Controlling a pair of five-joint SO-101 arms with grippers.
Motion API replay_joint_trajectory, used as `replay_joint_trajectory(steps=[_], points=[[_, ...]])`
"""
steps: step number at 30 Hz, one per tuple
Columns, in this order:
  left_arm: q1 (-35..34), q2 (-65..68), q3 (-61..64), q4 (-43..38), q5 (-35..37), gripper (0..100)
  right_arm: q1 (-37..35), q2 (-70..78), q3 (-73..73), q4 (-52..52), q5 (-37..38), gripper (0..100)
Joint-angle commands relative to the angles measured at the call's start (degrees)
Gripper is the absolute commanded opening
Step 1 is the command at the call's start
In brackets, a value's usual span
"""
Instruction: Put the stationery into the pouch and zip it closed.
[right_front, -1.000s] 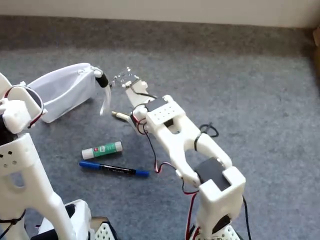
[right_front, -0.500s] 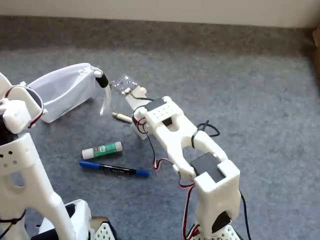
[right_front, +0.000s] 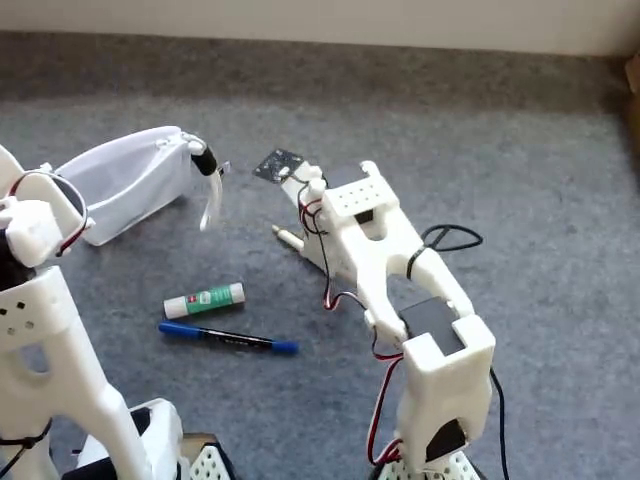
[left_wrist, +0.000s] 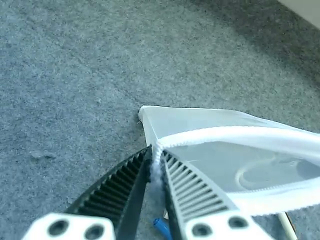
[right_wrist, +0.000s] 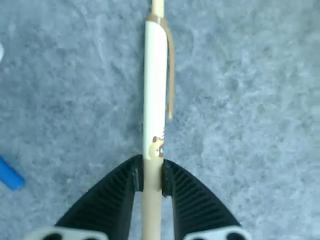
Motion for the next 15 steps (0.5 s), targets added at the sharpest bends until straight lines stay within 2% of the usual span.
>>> replay_joint_trajectory(steps=[1,3,6,12,15], points=[[-0.66,-1.27,-1.36,-1.05,-0.35,1,0.22,-0.92,-4.18,3.03,1.32,3.4],[-0.66,-1.27,-1.36,-1.05,-0.35,1,-0.04,-0.92,-5.41,3.03,1.14,9.1],[-0.66,-1.27,-1.36,-1.05,-0.35,1,-0.22,-0.92,-6.81,2.86,-3.87,15.2],[-0.66,-1.27,-1.27,-1.05,-0.35,1,-4.0,-0.57,-9.19,1.98,-6.77,15.2],[-0.66,-1.27,-1.27,-1.05,-0.35,1,-5.93,-0.57,-9.19,-3.56,-6.77,15.2]])
